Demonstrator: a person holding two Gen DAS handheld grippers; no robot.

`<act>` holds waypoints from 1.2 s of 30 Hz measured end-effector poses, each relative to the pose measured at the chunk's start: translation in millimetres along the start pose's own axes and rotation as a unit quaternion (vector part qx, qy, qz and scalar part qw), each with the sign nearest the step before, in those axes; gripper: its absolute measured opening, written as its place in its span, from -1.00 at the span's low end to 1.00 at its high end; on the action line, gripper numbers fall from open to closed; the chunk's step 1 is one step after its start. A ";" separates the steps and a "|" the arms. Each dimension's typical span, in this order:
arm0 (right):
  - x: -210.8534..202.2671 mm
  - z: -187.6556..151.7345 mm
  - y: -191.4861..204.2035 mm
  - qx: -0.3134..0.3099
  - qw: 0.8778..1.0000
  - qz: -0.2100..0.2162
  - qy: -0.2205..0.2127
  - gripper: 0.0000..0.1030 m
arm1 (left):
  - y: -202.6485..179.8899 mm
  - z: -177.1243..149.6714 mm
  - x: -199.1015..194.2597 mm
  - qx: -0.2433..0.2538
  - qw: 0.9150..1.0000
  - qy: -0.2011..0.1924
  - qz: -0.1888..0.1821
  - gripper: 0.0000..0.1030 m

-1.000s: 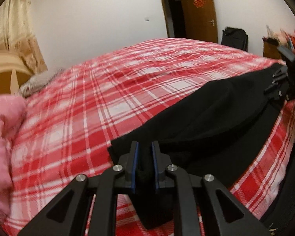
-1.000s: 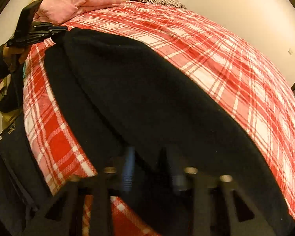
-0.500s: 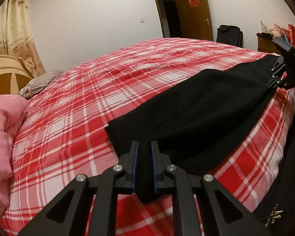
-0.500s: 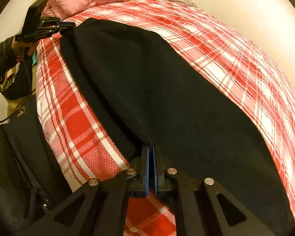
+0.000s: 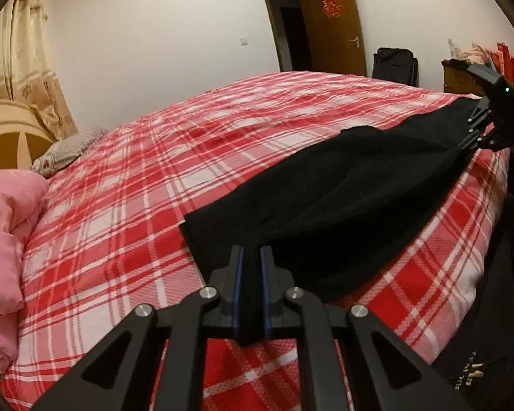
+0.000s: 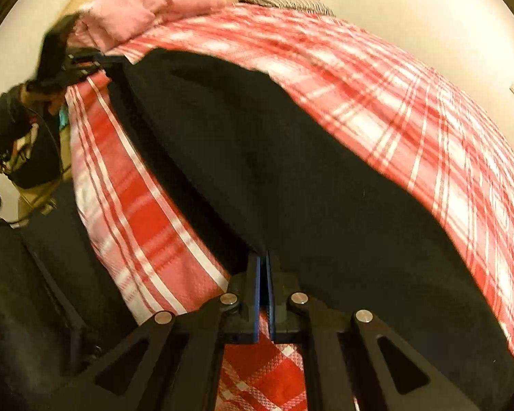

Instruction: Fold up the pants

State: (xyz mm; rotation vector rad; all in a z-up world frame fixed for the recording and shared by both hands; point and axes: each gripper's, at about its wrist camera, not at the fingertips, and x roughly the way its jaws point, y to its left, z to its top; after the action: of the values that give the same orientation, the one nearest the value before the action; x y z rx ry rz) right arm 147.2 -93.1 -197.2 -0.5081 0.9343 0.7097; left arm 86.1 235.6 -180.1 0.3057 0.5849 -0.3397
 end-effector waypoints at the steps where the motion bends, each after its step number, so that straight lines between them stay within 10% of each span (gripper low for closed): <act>1: -3.4 1.0 -0.3 0.002 1.000 0.001 -0.006 -0.94 | -0.8 0.5 -4.3 0.000 1.000 -0.002 -0.006 -0.82; 10: -2.4 -1.8 -0.5 0.008 1.000 0.011 -0.001 -0.94 | -1.2 -9.1 -4.9 -0.001 1.000 0.009 -0.007 -0.82; 22: 7.5 -11.3 -3.0 0.010 1.000 0.021 0.018 -0.92 | 17.6 -40.1 -15.4 0.028 0.995 0.092 0.041 -0.32; 30: 5.4 -13.8 3.7 0.003 1.000 0.016 0.019 -0.69 | 20.8 7.6 -37.4 -0.061 0.997 -0.021 0.033 0.18; 36: -2.3 -20.4 4.1 0.008 1.000 0.019 0.022 -0.48 | -10.8 27.6 11.8 -0.052 0.998 -0.014 -0.021 0.19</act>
State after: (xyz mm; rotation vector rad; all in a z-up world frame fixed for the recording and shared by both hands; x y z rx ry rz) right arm 132.2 -104.8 -205.9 -0.4951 0.9924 0.7276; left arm 104.4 212.9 -167.1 0.1878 0.5811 -0.3526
